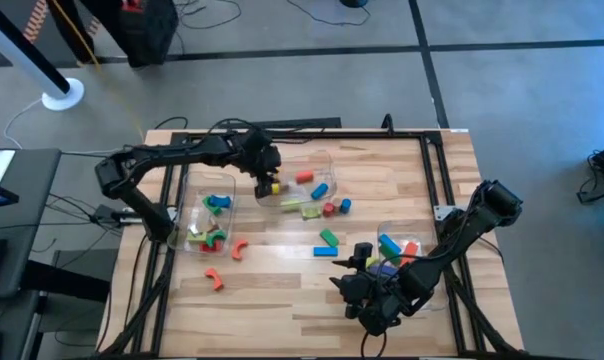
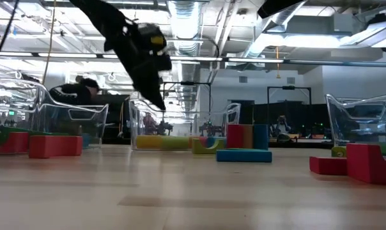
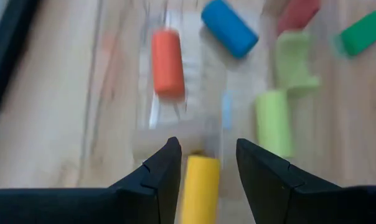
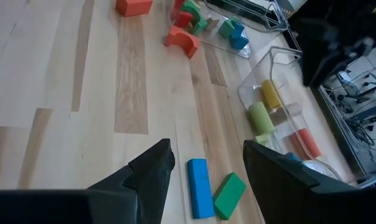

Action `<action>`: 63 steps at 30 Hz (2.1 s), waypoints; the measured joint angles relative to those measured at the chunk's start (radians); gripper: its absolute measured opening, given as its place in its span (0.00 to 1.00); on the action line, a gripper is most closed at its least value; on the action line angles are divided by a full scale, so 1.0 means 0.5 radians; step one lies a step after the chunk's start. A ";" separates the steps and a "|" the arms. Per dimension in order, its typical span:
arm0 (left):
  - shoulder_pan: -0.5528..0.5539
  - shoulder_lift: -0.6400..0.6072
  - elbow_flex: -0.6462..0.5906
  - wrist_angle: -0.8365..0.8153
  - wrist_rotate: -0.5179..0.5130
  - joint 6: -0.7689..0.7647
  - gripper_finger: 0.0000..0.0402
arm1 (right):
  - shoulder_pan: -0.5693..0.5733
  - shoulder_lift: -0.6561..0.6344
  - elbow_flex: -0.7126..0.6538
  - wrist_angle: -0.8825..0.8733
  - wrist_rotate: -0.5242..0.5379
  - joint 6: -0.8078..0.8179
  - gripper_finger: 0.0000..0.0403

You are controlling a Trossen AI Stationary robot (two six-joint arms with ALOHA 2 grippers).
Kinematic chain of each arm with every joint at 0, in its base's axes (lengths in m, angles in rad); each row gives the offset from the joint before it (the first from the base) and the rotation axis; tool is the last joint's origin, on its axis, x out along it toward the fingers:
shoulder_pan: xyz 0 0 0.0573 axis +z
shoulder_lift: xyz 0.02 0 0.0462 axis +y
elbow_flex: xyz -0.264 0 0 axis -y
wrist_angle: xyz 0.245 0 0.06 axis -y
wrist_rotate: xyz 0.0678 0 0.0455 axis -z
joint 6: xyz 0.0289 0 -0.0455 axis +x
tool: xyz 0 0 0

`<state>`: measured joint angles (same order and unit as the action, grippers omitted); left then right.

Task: Sort blocks by size
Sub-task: Put the red arch block into the left transparent bin

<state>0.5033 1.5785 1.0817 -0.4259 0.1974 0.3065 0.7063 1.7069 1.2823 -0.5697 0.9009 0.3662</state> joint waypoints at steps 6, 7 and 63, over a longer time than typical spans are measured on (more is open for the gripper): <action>-0.072 -0.322 0.001 0.005 0.000 -0.023 0.37 | 0.000 0.000 0.000 -0.001 -0.001 -0.008 0.58; -0.088 -0.385 0.001 0.005 0.000 -0.035 0.37 | 0.000 0.000 0.000 0.000 -0.001 -0.009 0.58; -1.849 -0.748 -0.863 0.767 -0.709 -0.720 0.37 | -0.222 0.001 0.000 -0.200 -0.453 -0.001 0.58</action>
<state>-0.4212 1.2044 0.6502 -0.0423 -0.1572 -0.0534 0.5955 1.7073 1.2823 -0.6695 0.6743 0.3659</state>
